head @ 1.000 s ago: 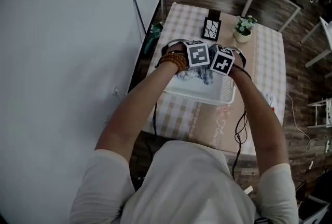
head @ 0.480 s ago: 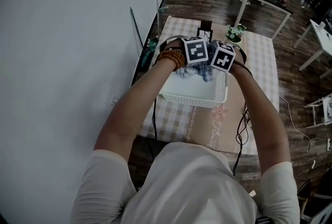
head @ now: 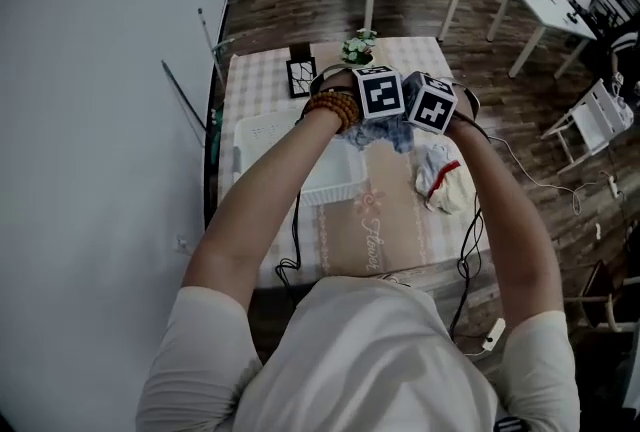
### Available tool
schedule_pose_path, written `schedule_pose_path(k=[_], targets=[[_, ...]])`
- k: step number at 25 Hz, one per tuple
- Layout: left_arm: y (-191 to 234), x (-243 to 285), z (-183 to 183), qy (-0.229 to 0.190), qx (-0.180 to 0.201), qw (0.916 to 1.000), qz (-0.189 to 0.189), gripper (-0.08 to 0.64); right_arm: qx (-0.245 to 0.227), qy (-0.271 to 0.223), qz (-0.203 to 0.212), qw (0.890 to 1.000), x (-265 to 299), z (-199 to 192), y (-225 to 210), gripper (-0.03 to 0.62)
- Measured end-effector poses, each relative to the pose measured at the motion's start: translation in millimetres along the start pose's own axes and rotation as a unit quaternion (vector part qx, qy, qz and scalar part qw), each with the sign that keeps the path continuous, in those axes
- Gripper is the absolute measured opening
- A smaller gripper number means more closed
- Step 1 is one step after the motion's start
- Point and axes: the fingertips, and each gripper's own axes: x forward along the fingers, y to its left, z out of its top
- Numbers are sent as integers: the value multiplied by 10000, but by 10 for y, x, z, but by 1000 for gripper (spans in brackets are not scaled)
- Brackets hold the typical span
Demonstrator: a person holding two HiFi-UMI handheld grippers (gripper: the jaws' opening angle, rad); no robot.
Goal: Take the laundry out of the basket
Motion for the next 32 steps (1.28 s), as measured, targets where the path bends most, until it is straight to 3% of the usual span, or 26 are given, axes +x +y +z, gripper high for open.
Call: schedule_pose_path(k=[7, 12, 20, 32], targets=[[-403, 411, 1590, -609, 1065, 9916, -403, 91, 943, 759, -544, 9912, -737, -1573, 39, 55], [-713, 603, 2210, -768, 1606, 9824, -573, 92, 1382, 1132, -729, 9812, -1051, -2254, 208, 55], [-791, 899, 2169, -692, 1655, 9799, -871, 91, 1531, 1075, -581, 9806, -819, -2376, 369, 55], [-1336, 2264, 1666, -188, 1426, 9723, -1841, 92, 2000, 1055, 604, 9722, 442, -2929, 1149, 55]])
